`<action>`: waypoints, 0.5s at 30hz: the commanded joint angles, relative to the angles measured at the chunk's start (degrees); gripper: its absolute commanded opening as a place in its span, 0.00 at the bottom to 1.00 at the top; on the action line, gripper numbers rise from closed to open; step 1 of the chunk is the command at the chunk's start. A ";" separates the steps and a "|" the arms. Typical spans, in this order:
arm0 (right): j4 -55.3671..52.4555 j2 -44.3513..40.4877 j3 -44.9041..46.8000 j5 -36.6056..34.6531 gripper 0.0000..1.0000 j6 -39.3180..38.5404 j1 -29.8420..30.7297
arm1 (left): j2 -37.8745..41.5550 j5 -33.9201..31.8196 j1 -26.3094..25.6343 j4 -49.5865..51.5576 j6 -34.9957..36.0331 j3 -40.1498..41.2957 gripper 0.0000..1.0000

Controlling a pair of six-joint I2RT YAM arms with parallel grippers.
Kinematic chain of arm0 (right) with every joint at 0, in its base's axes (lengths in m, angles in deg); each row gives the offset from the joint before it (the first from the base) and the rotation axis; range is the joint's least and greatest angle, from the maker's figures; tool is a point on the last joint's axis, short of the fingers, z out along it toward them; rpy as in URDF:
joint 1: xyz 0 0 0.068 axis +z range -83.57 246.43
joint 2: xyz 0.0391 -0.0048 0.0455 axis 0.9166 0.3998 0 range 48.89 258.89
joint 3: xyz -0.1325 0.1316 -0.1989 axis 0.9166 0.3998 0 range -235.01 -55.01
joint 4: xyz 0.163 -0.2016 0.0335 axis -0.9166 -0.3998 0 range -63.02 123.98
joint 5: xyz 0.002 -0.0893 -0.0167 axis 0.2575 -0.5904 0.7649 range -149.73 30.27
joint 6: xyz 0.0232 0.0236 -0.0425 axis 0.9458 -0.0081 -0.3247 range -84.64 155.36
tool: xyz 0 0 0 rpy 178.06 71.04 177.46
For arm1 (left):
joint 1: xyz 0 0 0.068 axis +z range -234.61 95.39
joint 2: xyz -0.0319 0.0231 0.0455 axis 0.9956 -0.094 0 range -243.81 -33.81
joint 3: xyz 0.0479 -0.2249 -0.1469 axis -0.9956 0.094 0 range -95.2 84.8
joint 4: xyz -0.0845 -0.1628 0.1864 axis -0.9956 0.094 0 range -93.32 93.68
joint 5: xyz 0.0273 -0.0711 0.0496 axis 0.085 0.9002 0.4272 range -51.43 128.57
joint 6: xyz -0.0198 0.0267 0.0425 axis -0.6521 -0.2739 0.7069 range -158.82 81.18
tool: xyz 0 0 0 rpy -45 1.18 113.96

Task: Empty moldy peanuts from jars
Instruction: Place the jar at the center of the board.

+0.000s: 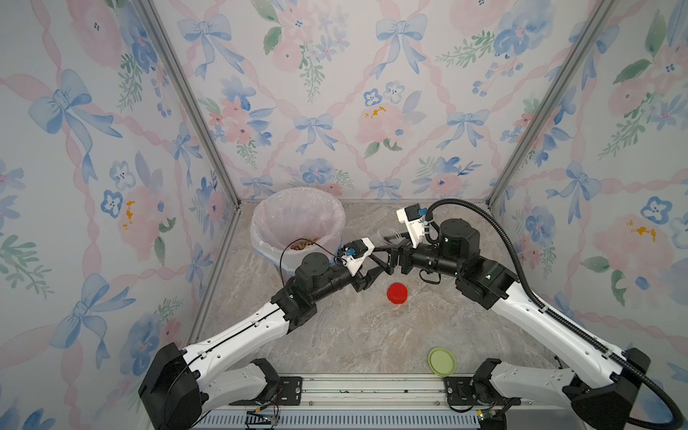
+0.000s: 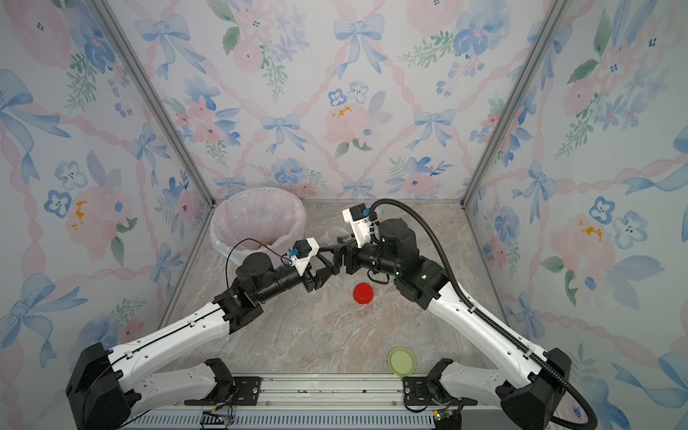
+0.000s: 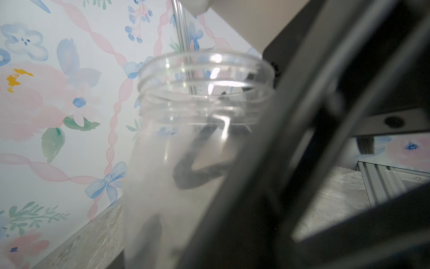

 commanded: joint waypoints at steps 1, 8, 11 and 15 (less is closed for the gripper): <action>0.22 0.93 -1.03 -1.42 1.00 -0.96 0.79 | 0.01 -0.64 -0.25 -1.80 -0.51 -0.31 0.03; 0.86 2.03 -0.42 -2.29 0.94 -0.60 1.17 | -1.01 0.25 -0.25 -1.96 -0.71 -0.40 0.03; 0.92 2.18 -0.24 -2.85 0.89 -0.61 1.39 | -1.59 0.86 -0.34 -2.12 -0.84 -0.49 0.04; -0.14 3.04 -0.15 -4.46 0.77 -1.12 1.75 | -2.02 1.13 -0.42 -2.28 -1.10 -0.66 0.10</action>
